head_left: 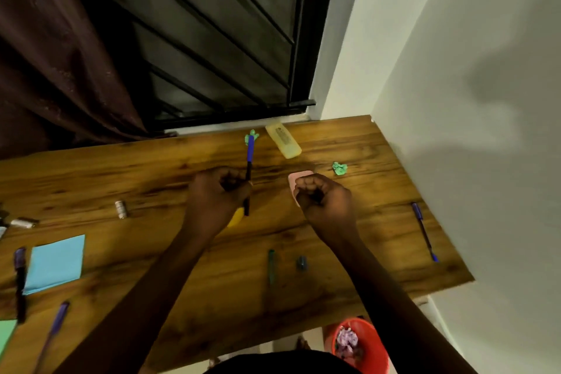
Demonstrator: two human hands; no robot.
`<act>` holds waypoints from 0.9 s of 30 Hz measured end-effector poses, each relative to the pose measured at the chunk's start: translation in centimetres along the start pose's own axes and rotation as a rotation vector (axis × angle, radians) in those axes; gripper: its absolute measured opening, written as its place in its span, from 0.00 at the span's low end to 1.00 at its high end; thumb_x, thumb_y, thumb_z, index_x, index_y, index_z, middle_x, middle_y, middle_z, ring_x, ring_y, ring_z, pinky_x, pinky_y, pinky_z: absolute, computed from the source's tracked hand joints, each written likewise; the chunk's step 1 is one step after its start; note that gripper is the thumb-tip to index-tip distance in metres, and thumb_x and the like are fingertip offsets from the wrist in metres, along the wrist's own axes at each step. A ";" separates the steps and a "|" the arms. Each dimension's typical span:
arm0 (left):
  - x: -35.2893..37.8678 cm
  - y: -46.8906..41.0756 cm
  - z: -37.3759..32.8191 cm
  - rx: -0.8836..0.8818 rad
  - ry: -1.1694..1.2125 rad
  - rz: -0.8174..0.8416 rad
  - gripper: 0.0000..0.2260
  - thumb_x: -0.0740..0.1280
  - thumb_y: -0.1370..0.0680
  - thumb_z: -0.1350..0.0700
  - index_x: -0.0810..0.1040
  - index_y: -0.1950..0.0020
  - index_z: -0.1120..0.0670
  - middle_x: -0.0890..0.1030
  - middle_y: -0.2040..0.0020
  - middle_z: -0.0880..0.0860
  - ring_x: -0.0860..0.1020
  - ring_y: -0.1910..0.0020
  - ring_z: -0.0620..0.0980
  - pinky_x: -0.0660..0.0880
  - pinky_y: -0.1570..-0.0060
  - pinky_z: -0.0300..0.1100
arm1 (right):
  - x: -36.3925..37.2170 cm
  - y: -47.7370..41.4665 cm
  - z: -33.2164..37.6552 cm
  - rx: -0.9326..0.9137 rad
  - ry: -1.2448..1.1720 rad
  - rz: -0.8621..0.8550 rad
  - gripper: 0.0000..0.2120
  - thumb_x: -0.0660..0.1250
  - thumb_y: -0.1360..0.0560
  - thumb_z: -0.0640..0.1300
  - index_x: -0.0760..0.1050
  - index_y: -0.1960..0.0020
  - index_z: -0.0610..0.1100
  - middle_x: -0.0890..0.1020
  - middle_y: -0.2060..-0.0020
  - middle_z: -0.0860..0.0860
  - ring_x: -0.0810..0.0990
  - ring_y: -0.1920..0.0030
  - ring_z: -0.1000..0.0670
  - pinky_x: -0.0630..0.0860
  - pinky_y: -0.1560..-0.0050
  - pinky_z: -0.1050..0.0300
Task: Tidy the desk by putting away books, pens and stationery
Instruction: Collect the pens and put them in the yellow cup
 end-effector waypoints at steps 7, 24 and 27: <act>11.1 2.9 -2.1 -0.104 0.057 0.189 0.09 0.77 0.27 0.63 0.82 0.57 0.49 0.86 0.60 0.49 0.86 0.60 0.49 0.84 0.57 0.51 | -8.1 0.3 -5.1 0.046 0.164 -0.047 0.04 0.70 0.24 0.44 0.83 0.49 0.49 0.86 0.57 0.54 0.84 0.55 0.54 0.83 0.51 0.49; 23.2 5.7 -4.5 -0.121 -0.030 0.333 0.09 0.79 0.29 0.61 0.83 0.56 0.49 0.86 0.57 0.48 0.86 0.58 0.49 0.84 0.53 0.56 | -22.1 2.2 -20.3 0.357 0.620 -0.165 0.17 0.53 0.16 0.52 0.76 0.42 0.44 0.83 0.50 0.44 0.82 0.50 0.40 0.81 0.48 0.42; 22.9 5.5 -4.6 -0.096 0.002 0.313 0.11 0.78 0.29 0.62 0.84 0.53 0.49 0.86 0.57 0.48 0.86 0.58 0.51 0.84 0.56 0.58 | -22.7 2.7 -20.6 0.382 0.602 -0.157 0.14 0.57 0.16 0.46 0.79 0.42 0.41 0.83 0.51 0.42 0.82 0.50 0.39 0.77 0.47 0.47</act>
Point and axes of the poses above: each hand's wrist, its own y-axis away from the middle knuckle, its own x-axis out of the palm, z = x × y, the point moved 2 cm from there along -y, towards the middle knuckle
